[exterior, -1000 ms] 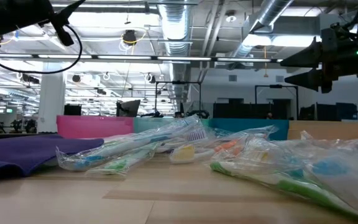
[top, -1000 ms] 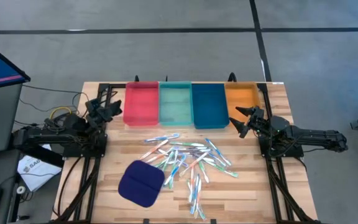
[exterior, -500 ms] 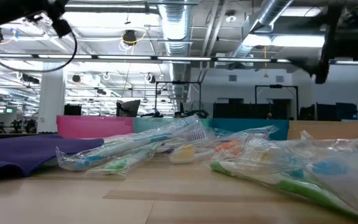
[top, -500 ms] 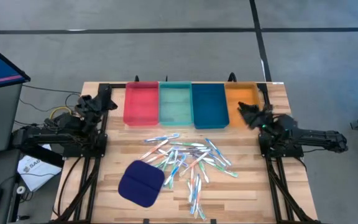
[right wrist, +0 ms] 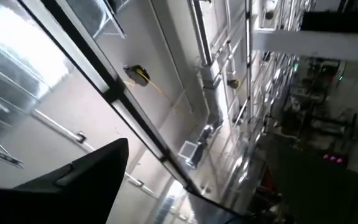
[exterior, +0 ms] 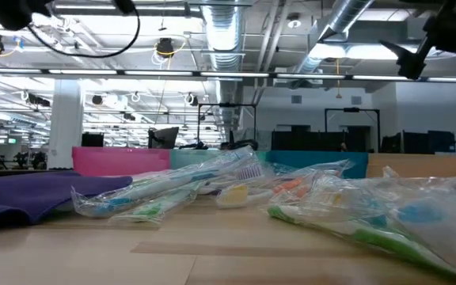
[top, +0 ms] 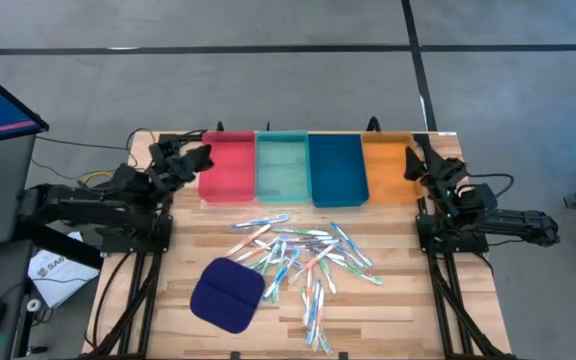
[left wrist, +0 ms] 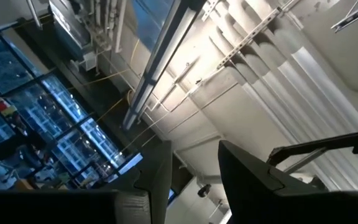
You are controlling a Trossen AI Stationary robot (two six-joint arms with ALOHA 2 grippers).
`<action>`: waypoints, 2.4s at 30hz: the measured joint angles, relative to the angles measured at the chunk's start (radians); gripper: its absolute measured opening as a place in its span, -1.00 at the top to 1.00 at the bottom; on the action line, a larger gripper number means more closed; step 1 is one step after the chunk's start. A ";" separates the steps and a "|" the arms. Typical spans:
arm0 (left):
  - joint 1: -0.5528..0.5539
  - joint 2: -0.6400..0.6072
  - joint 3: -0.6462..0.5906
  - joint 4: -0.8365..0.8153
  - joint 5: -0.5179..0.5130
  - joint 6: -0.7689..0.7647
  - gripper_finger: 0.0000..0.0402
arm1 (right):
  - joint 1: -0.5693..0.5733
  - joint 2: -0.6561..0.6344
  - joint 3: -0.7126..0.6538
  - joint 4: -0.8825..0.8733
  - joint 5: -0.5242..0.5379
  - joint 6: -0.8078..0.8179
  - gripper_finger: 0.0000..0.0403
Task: Pick & Place Toothbrushes
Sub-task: Put the blue toothbrush into the red bin
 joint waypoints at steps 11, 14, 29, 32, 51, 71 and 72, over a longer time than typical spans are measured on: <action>0.007 0.088 0.045 -0.001 0.003 0.000 0.37 | 0.038 0.010 0.311 -0.447 -0.244 -0.302 -0.85; 0.007 0.089 0.045 -0.001 0.004 0.001 0.37 | 0.061 0.069 0.474 -0.796 -0.242 -0.317 -0.85; 0.027 0.096 0.045 -0.069 0.005 0.003 0.37 | 0.075 0.342 0.729 -1.043 -0.233 -0.246 -0.85; 0.027 0.096 0.045 -0.069 0.005 0.003 0.37 | 0.066 0.361 0.729 -0.931 -0.233 -0.249 -0.85; 0.018 0.095 0.045 -0.073 0.034 0.002 0.37 | 0.048 0.411 0.730 -0.628 -0.222 -0.152 -0.85; 0.004 0.095 0.045 -0.087 0.069 -0.001 0.37 | 0.328 0.590 0.731 -1.163 -0.795 0.037 -0.70; 0.004 0.095 0.045 -0.088 0.069 -0.001 0.37 | 0.347 0.600 0.731 -1.227 -0.817 0.065 -0.67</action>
